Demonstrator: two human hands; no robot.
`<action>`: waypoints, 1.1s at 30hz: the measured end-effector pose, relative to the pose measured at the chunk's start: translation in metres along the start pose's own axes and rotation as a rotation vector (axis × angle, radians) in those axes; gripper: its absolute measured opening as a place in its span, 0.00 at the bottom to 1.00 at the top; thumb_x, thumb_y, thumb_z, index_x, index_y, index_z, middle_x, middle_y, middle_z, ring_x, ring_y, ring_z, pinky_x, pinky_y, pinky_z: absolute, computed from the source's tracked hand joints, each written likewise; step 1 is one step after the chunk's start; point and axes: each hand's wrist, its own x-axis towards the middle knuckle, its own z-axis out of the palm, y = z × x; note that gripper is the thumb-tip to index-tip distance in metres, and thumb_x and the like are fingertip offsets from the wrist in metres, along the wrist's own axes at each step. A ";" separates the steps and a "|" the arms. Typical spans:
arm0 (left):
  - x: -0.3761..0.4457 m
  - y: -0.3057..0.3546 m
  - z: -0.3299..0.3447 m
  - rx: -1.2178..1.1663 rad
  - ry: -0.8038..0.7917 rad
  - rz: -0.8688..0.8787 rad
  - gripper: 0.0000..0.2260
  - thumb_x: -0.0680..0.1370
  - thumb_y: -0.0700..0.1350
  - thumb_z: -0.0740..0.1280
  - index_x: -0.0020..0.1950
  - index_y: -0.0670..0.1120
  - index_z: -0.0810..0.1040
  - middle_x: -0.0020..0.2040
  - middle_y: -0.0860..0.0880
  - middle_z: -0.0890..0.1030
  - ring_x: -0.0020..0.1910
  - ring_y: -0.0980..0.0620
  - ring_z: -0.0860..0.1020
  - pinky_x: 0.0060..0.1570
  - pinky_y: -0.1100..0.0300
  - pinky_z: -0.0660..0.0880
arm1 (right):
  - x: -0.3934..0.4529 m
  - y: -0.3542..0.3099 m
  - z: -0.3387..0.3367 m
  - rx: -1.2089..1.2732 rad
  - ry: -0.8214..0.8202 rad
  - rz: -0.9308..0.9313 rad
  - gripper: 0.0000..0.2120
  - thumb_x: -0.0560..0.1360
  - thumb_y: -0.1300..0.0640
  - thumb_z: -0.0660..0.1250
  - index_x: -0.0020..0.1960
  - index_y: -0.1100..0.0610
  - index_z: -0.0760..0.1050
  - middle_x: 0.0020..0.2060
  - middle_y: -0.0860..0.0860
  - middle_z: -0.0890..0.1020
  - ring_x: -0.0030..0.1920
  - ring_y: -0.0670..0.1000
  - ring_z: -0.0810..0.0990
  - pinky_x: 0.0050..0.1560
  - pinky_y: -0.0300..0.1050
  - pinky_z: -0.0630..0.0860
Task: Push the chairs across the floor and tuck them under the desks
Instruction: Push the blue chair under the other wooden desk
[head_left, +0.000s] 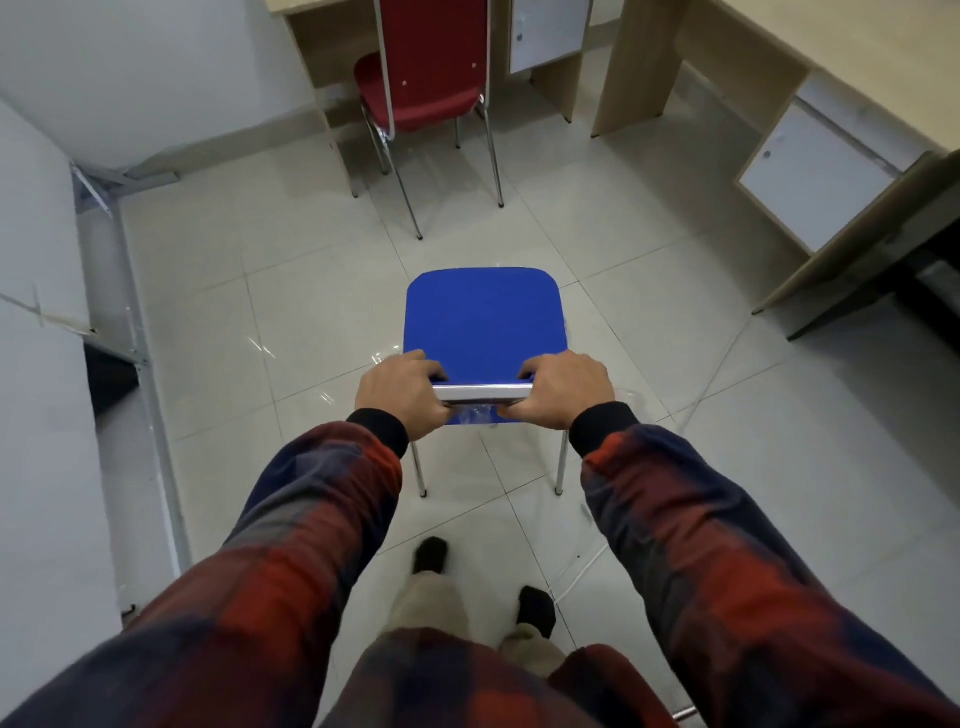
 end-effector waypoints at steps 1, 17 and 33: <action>0.004 -0.003 -0.001 -0.004 0.014 0.018 0.15 0.68 0.61 0.70 0.50 0.55 0.82 0.45 0.56 0.78 0.46 0.52 0.77 0.42 0.57 0.74 | 0.003 -0.002 -0.001 0.007 -0.002 0.009 0.23 0.68 0.32 0.69 0.54 0.48 0.81 0.41 0.45 0.83 0.39 0.49 0.77 0.38 0.41 0.71; 0.092 -0.156 -0.069 0.042 -0.070 0.193 0.14 0.66 0.59 0.71 0.48 0.56 0.82 0.45 0.58 0.79 0.47 0.51 0.78 0.43 0.60 0.71 | 0.081 -0.145 0.004 0.079 0.070 0.094 0.23 0.71 0.33 0.65 0.45 0.53 0.78 0.35 0.48 0.80 0.35 0.51 0.77 0.34 0.42 0.75; 0.132 -0.138 -0.077 0.154 0.020 0.381 0.13 0.74 0.61 0.65 0.48 0.55 0.83 0.37 0.54 0.81 0.34 0.51 0.76 0.32 0.60 0.71 | 0.112 -0.120 -0.039 0.069 0.012 0.199 0.16 0.69 0.42 0.72 0.52 0.50 0.82 0.40 0.48 0.81 0.41 0.51 0.78 0.41 0.45 0.76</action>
